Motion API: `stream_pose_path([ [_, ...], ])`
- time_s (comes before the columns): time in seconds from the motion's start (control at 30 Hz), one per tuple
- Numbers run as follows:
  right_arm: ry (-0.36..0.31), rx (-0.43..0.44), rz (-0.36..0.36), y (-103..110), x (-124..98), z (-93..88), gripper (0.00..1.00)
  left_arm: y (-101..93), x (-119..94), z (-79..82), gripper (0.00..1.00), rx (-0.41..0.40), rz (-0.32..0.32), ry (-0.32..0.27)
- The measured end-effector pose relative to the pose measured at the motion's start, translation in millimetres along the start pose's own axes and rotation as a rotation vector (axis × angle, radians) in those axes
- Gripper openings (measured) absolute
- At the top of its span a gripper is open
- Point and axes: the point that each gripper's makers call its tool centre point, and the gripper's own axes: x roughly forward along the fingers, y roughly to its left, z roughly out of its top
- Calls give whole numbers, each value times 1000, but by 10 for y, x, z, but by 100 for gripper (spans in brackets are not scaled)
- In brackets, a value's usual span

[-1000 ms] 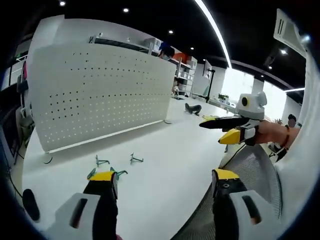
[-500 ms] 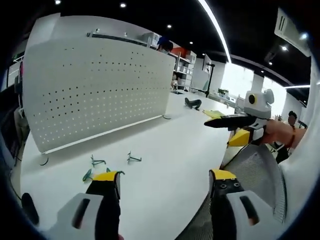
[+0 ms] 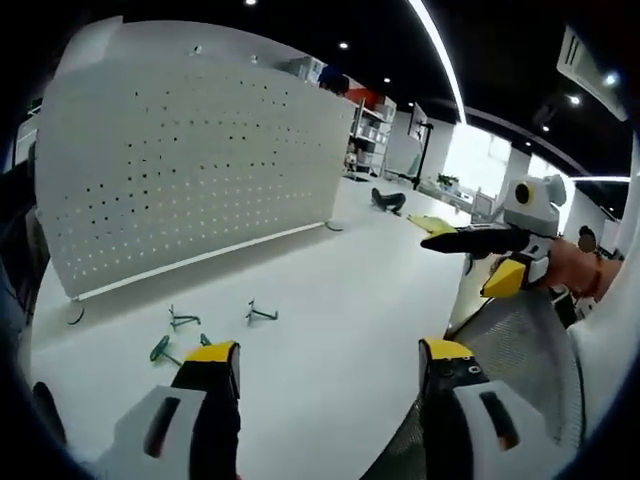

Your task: Insert the hook assembly into the mounting plate slot until the hook locks in place.

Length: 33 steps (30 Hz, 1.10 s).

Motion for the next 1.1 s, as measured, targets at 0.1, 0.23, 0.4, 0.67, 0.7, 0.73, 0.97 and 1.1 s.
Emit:
stream_pose_path([
  [0.1, -2, 2, 4, -5, -9, -2, 68, 25, 53, 1, 73, 4, 3, 15],
  [0.23, 1, 0, 1, -45, -45, -7, 68, 82, 103, -26, 71, -16, 15, 43],
  [0.4, 0, 1, -8, -74, -78, -1, 68, 146, 175, -43, 71, -12, 27, 66],
  [0.67, -3, 9, -21, -99, -99, -18, 68, 234, 292, -66, 67, 0, 43, 105],
  [0.7, 3, 8, -22, -102, -98, -33, 68, 223, 310, -73, 68, 12, 31, 113],
  [0.73, 4, 8, -23, -103, -97, -37, 68, 217, 325, -78, 68, 12, 24, 120],
  [0.97, 3, 6, -23, -80, -75, -38, 67, 279, 429, -15, 63, 10, 32, 123],
  [1.1, 24, 0, -24, -83, -72, -94, 67, 341, 487, -62, 57, 13, 53, 167],
])
